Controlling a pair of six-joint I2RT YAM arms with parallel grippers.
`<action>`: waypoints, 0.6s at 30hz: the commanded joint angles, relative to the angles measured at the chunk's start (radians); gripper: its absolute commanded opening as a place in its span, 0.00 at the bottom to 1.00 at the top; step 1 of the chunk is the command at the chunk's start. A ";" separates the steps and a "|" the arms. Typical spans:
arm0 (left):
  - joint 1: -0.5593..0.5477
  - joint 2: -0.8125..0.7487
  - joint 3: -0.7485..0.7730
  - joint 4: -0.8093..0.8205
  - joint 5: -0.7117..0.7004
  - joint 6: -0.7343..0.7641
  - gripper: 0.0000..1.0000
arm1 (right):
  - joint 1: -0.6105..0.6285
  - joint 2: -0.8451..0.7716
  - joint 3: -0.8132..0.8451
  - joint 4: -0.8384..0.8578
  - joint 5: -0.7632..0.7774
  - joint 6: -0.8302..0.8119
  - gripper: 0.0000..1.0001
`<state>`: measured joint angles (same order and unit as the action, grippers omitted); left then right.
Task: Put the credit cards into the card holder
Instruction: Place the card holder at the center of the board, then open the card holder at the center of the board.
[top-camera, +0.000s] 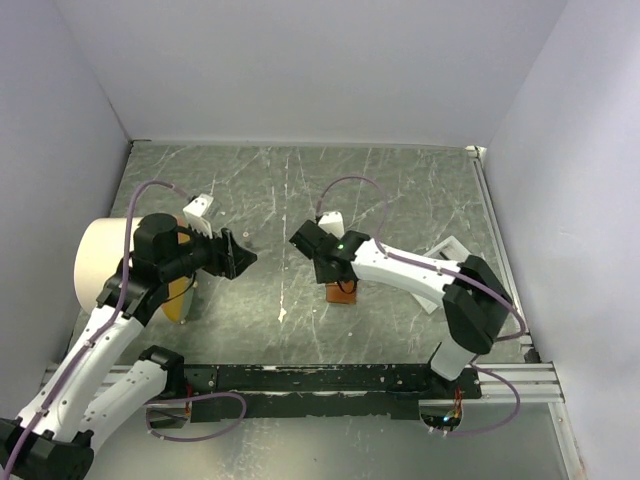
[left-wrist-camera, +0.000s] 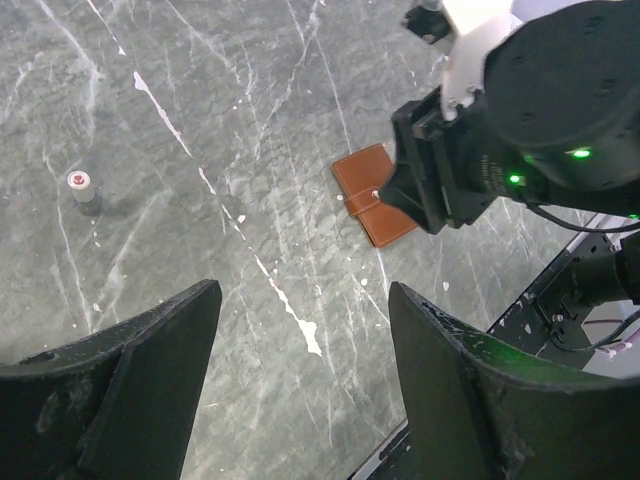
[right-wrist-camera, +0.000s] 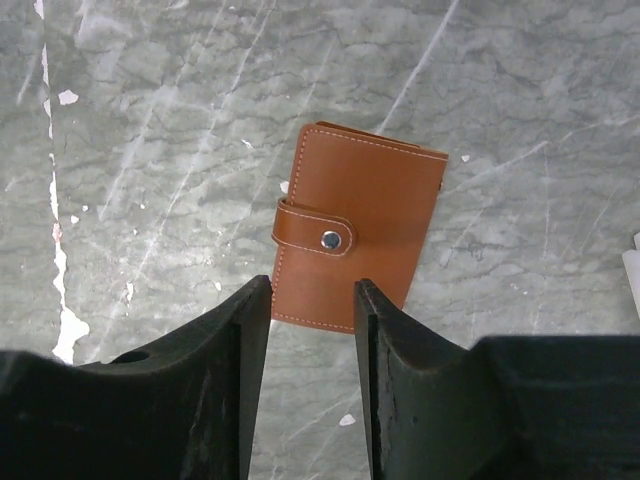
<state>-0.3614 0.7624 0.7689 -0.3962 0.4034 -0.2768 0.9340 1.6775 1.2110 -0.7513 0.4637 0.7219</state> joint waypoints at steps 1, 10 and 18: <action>0.009 0.030 0.004 0.013 0.002 -0.008 0.78 | -0.031 -0.102 -0.087 0.085 -0.004 -0.035 0.38; -0.053 0.194 0.113 -0.002 0.051 -0.036 0.72 | -0.210 -0.198 -0.289 0.265 -0.195 -0.070 0.33; -0.239 0.379 0.248 -0.047 -0.102 -0.065 0.64 | -0.330 -0.165 -0.371 0.396 -0.360 -0.119 0.32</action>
<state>-0.5270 1.0805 0.9585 -0.4164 0.3801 -0.3187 0.6205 1.4990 0.8501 -0.4564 0.1982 0.6399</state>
